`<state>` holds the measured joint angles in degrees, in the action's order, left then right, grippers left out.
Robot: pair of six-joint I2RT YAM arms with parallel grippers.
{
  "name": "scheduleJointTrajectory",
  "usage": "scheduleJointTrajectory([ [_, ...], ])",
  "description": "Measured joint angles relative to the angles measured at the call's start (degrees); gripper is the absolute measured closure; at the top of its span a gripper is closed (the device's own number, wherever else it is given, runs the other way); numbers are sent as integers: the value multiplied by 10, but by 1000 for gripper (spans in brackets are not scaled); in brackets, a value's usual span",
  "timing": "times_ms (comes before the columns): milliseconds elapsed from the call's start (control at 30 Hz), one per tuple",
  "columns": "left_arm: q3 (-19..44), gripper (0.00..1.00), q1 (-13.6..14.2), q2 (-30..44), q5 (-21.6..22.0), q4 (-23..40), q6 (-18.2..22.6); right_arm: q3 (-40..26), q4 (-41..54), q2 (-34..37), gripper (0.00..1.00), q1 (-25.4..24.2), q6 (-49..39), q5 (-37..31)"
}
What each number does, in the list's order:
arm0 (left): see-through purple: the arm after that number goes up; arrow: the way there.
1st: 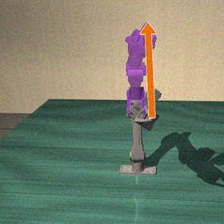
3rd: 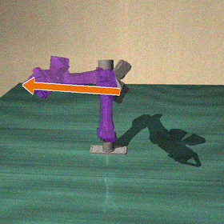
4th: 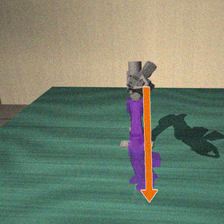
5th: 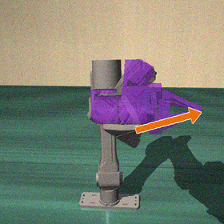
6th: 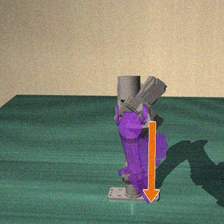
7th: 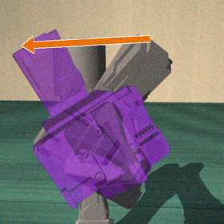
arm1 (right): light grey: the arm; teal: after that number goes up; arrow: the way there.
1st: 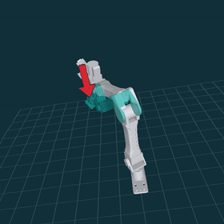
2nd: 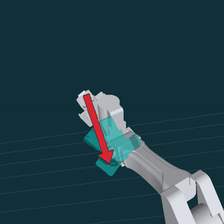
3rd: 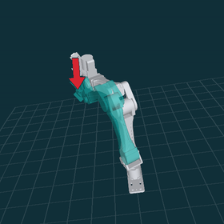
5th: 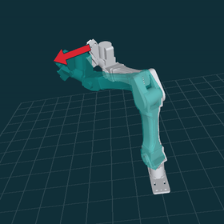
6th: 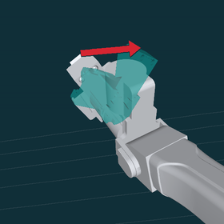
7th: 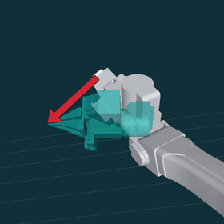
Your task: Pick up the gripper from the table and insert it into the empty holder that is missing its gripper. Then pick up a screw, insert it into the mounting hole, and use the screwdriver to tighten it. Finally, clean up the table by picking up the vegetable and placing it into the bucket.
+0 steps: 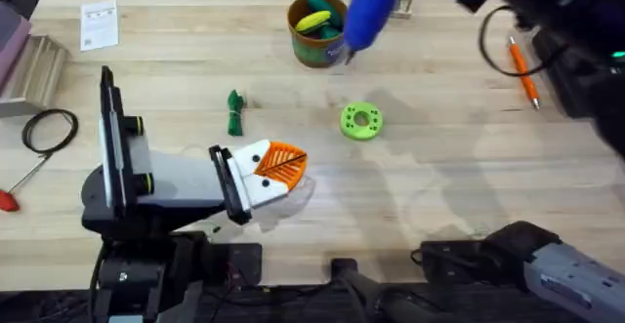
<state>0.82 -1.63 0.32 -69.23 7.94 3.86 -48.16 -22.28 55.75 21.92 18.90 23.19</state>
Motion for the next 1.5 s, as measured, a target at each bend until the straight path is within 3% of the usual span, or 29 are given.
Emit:
scheduleJointTrajectory([
  [233, 0, 991, 0, 0, 0, 0, 0, 9, -167, 51, 976, 35, 32, 121],
  [700, 0, 991, 0, 0, 0, 0, 0, 9, -369, 177, 976, 171, 22, 219],
  [1167, 0, 991, 0, 0, 0, 0, 0, 9, -377, 195, 976, 207, -32, 320],
  [1500, 0, 991, 0, 0, 0, 0, 0, 9, -376, 219, 976, 210, -75, 335],
])
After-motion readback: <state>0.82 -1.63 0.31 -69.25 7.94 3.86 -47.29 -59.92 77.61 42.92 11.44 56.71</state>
